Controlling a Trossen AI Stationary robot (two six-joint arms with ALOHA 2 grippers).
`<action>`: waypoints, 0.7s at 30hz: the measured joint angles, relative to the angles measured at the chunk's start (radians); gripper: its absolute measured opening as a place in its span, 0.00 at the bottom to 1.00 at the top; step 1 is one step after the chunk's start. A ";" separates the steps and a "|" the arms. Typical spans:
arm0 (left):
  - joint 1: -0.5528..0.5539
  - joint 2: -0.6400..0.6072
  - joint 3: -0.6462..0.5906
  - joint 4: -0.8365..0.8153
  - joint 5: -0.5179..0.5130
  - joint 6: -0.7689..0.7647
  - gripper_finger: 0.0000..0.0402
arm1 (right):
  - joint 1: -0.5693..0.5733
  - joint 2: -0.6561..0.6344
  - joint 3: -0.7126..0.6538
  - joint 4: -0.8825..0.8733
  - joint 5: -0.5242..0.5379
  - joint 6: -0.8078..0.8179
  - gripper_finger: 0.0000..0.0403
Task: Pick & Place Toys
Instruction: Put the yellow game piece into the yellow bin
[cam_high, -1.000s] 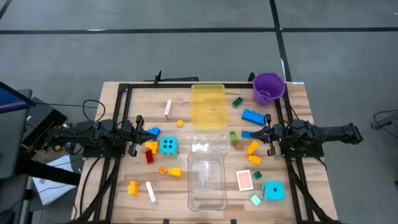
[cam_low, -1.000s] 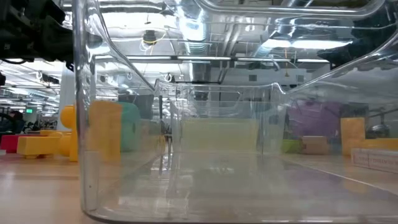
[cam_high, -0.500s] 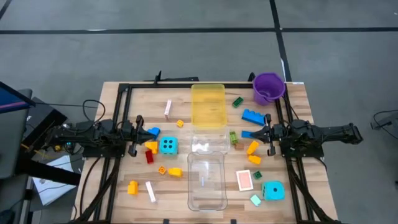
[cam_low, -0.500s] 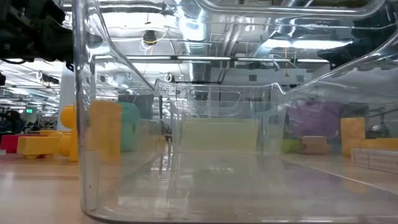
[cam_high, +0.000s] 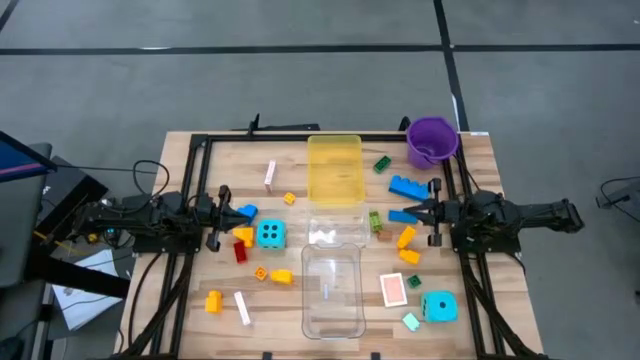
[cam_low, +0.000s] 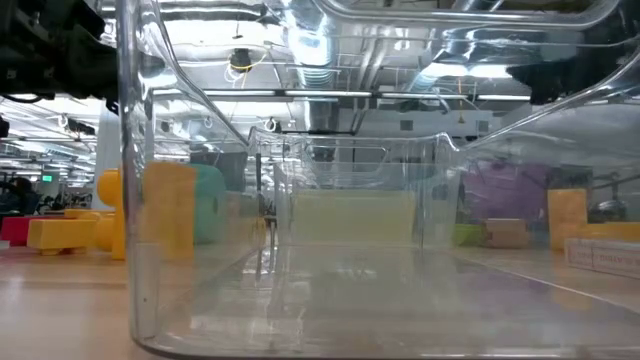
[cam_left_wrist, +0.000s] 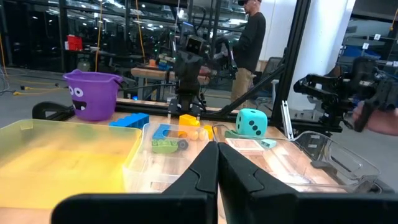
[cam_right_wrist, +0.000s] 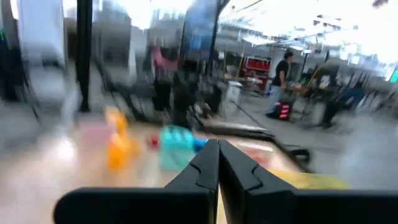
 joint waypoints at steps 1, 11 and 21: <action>0.000 0.000 0.000 0.013 0.000 -0.033 0.00 | 0.000 -0.001 0.000 0.027 0.000 0.091 0.00; 0.000 0.000 0.000 0.257 0.001 -0.203 0.00 | 0.001 -0.003 0.002 0.301 0.027 0.522 0.00; 0.000 0.000 0.000 0.407 0.010 -0.167 0.00 | -0.006 -0.002 0.019 0.431 -0.056 0.571 0.00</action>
